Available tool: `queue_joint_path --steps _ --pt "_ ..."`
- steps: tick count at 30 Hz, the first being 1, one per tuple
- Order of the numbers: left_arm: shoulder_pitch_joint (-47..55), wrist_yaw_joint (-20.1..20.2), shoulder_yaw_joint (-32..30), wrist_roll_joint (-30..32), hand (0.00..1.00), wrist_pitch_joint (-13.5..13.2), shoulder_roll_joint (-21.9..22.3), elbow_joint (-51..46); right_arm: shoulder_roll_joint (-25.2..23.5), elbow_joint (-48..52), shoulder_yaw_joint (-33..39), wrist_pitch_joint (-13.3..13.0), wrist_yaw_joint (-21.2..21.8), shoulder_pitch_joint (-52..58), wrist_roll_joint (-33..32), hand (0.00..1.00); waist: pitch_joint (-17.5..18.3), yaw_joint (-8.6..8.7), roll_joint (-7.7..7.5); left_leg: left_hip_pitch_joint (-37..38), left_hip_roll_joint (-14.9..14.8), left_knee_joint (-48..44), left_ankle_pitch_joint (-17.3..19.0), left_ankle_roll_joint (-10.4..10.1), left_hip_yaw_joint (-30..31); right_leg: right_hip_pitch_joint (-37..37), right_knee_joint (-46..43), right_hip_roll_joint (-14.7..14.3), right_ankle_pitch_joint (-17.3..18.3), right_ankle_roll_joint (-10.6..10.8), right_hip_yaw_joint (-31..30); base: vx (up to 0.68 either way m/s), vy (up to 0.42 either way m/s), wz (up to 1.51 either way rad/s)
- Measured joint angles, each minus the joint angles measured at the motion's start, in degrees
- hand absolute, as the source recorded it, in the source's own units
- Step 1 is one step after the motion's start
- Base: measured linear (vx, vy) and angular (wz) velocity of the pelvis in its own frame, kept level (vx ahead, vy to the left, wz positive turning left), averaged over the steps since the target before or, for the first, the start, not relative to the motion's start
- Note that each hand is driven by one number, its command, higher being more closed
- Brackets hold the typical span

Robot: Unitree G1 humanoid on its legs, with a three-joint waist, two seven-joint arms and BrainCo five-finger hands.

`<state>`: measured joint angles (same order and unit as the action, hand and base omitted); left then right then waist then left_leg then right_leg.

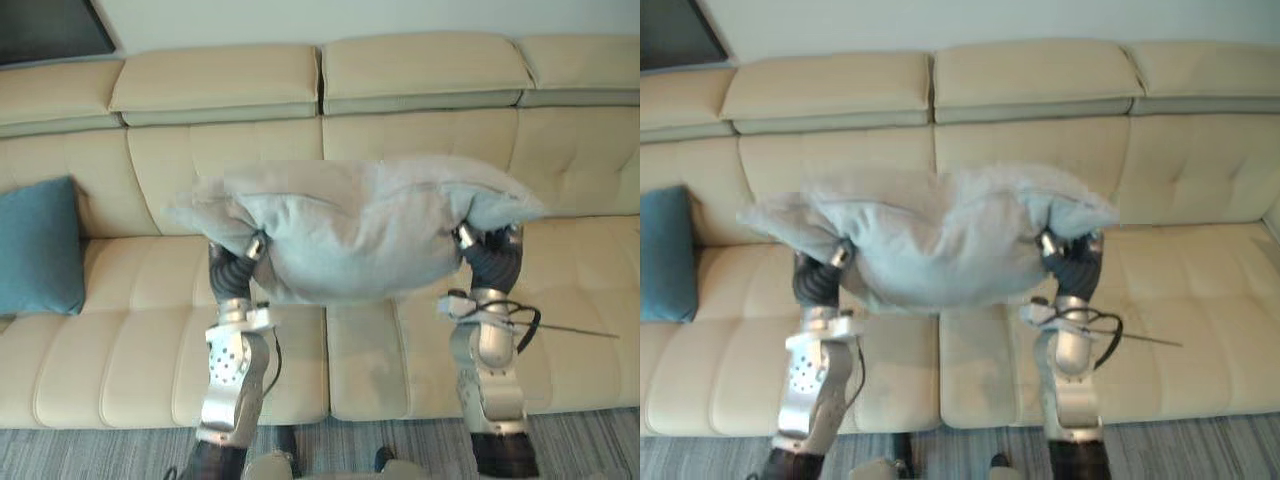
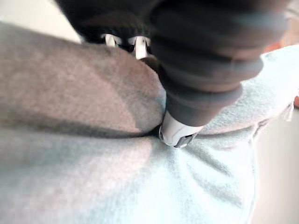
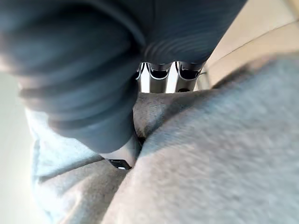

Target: Pick up cushions and gather them together orderly.

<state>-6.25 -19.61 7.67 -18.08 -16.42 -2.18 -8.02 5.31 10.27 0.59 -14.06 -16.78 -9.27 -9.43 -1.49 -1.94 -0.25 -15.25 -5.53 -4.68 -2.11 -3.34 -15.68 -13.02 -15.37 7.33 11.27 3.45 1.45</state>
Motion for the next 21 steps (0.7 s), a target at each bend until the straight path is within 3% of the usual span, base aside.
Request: queue_joint_path --steps 5,11,16,21 --pt "-15.33 -1.69 -1.2 -1.33 1.0 -0.88 -4.39 10.65 3.21 -9.07 1.7 0.17 -2.3 -14.25 -0.71 1.0 -2.66 -0.38 0.8 -3.67 -0.11 0.78 -2.32 0.34 0.28 -5.24 -2.66 -0.23 0.01 -0.01 -0.26 -0.11 -0.015 0.02" --pt "-36.2 -2.76 -0.98 -3.54 1.0 -0.6 -12.15 26.24 8.82 -21.16 4.53 1.12 -5.73 -34.47 -4.32 1.0 -8.75 -0.46 1.19 -7.03 0.09 5.81 -7.59 0.58 0.17 -13.1 -6.37 -0.82 -0.65 -0.25 -1.25 -0.11 -0.017 -0.04" --pt "-47.38 -2.49 -1.13 -4.67 1.0 -0.62 -15.03 33.87 12.56 -27.71 5.47 1.32 -6.64 -45.42 -5.76 1.0 -11.53 -0.55 2.71 -11.12 0.06 8.57 -10.79 0.66 0.54 -19.03 -7.61 -1.29 -1.56 -0.29 -1.57 -0.03 -0.013 -0.02" --pt "-54.66 -1.34 -2.13 -6.12 1.0 -0.62 -15.06 39.06 14.63 -31.88 6.06 1.88 -6.82 -52.15 -8.93 1.0 -15.02 -0.93 3.64 -13.81 -0.14 9.86 -12.21 0.48 0.66 -22.54 -8.38 -1.58 -1.84 -0.35 -1.56 0.0 -0.02 0.0"
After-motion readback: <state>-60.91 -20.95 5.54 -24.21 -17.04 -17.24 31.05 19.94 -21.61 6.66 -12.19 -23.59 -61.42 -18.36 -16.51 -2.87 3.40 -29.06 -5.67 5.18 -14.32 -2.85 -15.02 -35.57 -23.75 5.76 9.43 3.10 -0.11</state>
